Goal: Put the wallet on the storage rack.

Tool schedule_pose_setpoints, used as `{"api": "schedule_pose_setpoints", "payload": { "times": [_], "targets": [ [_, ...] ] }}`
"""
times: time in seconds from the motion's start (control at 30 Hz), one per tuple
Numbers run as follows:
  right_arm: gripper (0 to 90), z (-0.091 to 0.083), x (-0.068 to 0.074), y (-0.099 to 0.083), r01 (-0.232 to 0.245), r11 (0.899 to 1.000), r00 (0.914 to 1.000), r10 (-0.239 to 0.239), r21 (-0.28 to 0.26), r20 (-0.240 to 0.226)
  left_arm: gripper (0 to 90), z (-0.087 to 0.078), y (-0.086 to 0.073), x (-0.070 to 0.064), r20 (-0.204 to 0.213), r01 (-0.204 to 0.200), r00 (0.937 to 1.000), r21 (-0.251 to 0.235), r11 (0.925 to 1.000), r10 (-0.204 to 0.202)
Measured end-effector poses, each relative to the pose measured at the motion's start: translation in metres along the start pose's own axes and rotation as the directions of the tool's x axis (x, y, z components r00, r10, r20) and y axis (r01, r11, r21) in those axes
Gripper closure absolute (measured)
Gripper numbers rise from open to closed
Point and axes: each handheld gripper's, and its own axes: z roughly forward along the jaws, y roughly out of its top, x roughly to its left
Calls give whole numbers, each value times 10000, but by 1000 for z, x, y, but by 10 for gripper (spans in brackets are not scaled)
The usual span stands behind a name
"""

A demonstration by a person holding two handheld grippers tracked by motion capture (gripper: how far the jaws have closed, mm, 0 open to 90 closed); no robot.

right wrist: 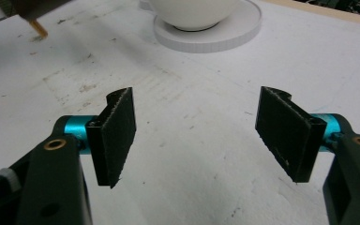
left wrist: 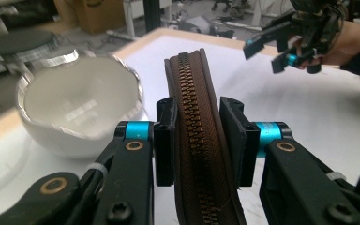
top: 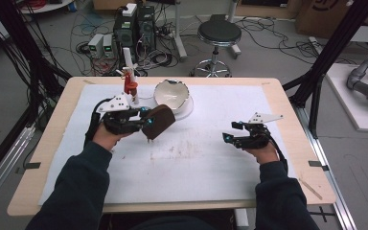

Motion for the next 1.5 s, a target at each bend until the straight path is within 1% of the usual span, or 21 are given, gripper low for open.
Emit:
{"api": "schedule_pose_setpoints", "payload": {
  "times": [0.13,0.23,0.27,0.4,0.47,0.6,0.63,0.7,0.8,0.83,0.9,0.97,1.0,1.03,1.13,1.2,1.23,1.27,1.33,1.37,1.5],
  "targets": [
    [281,-3,-2,-1,-90,10000,9999,90,-11,138,678,5,22,10,-163,-640,9978,-24,9979,640],
    [271,-5,-3,-1,-107,9999,9997,109,-76,217,678,11,37,18,-316,-875,9956,66,9961,877],
    [271,-6,-4,-1,-115,9999,9997,118,-110,216,678,12,42,21,-376,-1050,9937,166,9943,1056],
    [271,-8,-6,-3,-179,9998,9994,182,-112,287,678,21,57,31,-409,-1368,9896,279,9902,1379],
    [270,-9,-7,-4,-252,9996,9992,256,-129,308,678,26,62,36,-454,-1562,9864,356,9871,1577],
    [270,-11,-10,-5,-351,9992,9987,358,-185,366,678,39,66,46,-481,-1787,9823,462,9828,1809],
    [270,-12,-10,-6,-347,9992,9987,355,-207,370,678,42,68,48,-511,-1871,9806,432,9814,1892],
    [270,-13,-11,-7,-382,9990,9985,391,-237,389,678,47,70,52,-539,-1868,9807,282,9820,1881],
    [270,-15,-12,-8,-459,9987,9981,468,-234,402,678,58,75,57,-590,-2296,9711,318,9728,2311],
    [270,-15,-12,-8,-462,9986,9981,472,-250,403,678,61,76,58,-605,-2435,9678,236,9696,2445],
    [270,-16,-12,-8,-481,9984,9980,492,-292,400,678,67,77,61,-573,-2642,9628,54,9645,2641],
    [270,-16,-12,-8,-476,9984,9980,489,-312,403,678,74,75,64,-598,-2829,9573,94,9591,2829],
    [270,-16,-12,-8,-473,9984,9980,485,-314,405,678,77,74,65,-607,-2860,9562,150,9581,2864],
    [270,-16,-11,-8,-493,9984,9980,504,-293,376,679,80,71,67,-600,-2877,9557,186,9575,2883],
    [270,-16,-11,-8,-484,9984,9982,493,-282,339,678,89,63,71,-566,-2940,9531,584,9540,2972],
    [270,-16,-11,-8,-496,9983,9982,506,-307,324,678,93,57,73,-552,-2869,9551,718,9553,2910],
    [270,-16,-11,-8,-487,9983,9983,497,-315,314,678,94,54,74,-514,-2779,9580,744,9577,2820],
    [270,-16,-12,-8,-464,9984,9983,474,-329,328,678,96,51,74,-479,-2776,9582,822,9572,2820],
    [270,-16,-12,-8,-535,9981,9981,544,-297,298,678,98,47,75,-406,-2953,9525,1212,9477,3019],
    [270,-16,-12,-8,-551,9981,9980,560,-292,300,678,100,45,75,-403,-3000,9507,1328,9446,3076],
    [270,-16,-12,-9,-559,9981,9980,567,-262,293,677,103,42,77,-479,-3014,9490,1519,9413,3116]
  ]
}}
